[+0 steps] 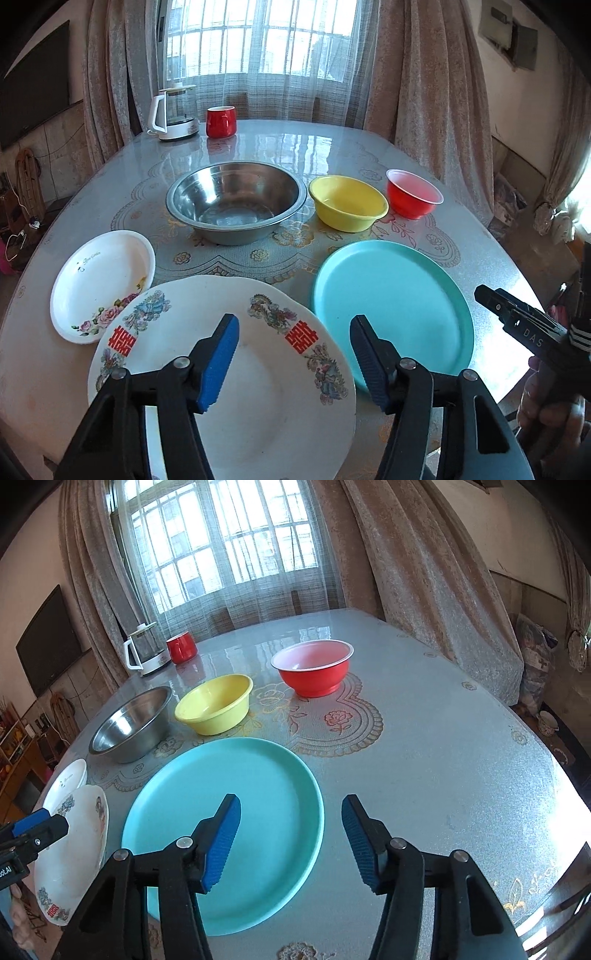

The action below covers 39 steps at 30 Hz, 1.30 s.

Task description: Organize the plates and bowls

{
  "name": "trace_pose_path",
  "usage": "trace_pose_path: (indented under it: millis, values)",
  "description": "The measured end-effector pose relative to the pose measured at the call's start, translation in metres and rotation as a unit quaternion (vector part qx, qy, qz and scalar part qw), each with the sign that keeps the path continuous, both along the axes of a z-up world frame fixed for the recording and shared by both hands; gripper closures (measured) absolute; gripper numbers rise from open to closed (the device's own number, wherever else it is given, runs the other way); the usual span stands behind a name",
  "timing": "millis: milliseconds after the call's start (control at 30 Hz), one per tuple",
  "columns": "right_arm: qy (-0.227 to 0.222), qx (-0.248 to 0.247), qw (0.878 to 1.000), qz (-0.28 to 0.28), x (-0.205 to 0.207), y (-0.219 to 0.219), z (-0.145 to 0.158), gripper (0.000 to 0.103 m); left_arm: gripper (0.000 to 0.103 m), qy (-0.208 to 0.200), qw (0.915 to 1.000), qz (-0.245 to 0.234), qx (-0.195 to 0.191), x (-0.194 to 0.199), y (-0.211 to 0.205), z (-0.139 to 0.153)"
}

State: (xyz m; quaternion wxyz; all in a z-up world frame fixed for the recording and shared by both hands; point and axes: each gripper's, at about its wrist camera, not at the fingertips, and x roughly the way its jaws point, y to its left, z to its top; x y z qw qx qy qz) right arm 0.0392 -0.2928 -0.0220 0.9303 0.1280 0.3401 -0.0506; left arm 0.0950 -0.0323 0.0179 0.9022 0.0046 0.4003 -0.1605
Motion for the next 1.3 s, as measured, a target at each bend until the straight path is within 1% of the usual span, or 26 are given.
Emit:
trace_pose_path:
  millis: [33, 67, 133, 167, 233, 467, 533, 600, 733, 800, 1000, 1167, 1200, 1267, 1300]
  values:
    - [0.004, 0.002, 1.0, -0.003, 0.001, -0.003, -0.002, 0.051, 0.048, 0.004, 0.9999, -0.01, 0.001, 0.005, -0.006, 0.001]
    - [0.008, 0.005, 1.0, -0.005, 0.002, -0.005, -0.003, 0.052, 0.057, 0.006, 0.9998, -0.017, 0.007, 0.011, -0.011, 0.001]
    - [0.015, 0.004, 1.0, -0.008, 0.004, -0.009, -0.007, 0.054, 0.064, 0.014, 0.999, -0.037, 0.019, 0.021, -0.022, -0.002]
    - [0.019, 0.002, 1.0, -0.008, 0.005, -0.01, -0.009, 0.055, 0.07, 0.022, 0.9984, -0.047, 0.023, 0.027, -0.027, -0.004]
    - [0.026, 0.001, 1.0, -0.006, 0.007, -0.011, -0.013, 0.055, 0.077, 0.039, 0.9968, -0.064, 0.028, 0.038, -0.036, -0.009]
    - [0.044, 0.001, 0.999, 0.006, 0.014, -0.012, -0.025, 0.066, 0.079, 0.072, 0.992, -0.087, 0.056, 0.074, -0.057, -0.024]
    - [0.047, 0.006, 0.999, 0.01, 0.016, -0.014, -0.028, 0.069, 0.079, 0.081, 0.99, -0.096, 0.064, 0.08, -0.061, -0.03]
    - [0.051, 0.007, 0.999, 0.013, 0.017, -0.014, -0.031, 0.075, 0.081, 0.092, 0.9876, -0.105, 0.073, 0.084, -0.066, -0.037]
    - [0.055, 0.004, 0.998, 0.019, 0.017, -0.012, -0.034, 0.081, 0.082, 0.101, 0.9829, -0.125, 0.09, 0.091, -0.078, -0.047]
    - [0.055, 0.002, 0.998, 0.02, 0.018, -0.012, -0.034, 0.083, 0.082, 0.109, 0.9808, -0.132, 0.093, 0.094, -0.083, -0.051]
    - [0.056, 0.003, 0.998, 0.024, 0.02, -0.011, -0.034, 0.086, 0.083, 0.103, 0.9747, -0.162, 0.114, 0.098, -0.096, -0.055]
    - [0.055, 0.003, 0.998, 0.027, 0.021, -0.01, -0.033, 0.091, 0.086, 0.101, 0.9725, -0.182, 0.105, 0.097, -0.101, -0.054]
    - [0.055, -0.001, 0.998, 0.023, 0.02, -0.01, -0.033, 0.094, 0.088, 0.102, 0.9723, -0.185, 0.1, 0.097, -0.1, -0.054]
    - [0.056, -0.017, 0.998, 0.011, 0.021, -0.011, -0.032, 0.094, 0.088, 0.093, 0.9748, -0.178, 0.097, 0.096, -0.098, -0.05]
    - [0.057, -0.017, 0.998, 0.009, 0.021, -0.014, -0.032, 0.094, 0.088, 0.089, 0.9763, -0.175, 0.09, 0.097, -0.095, -0.047]
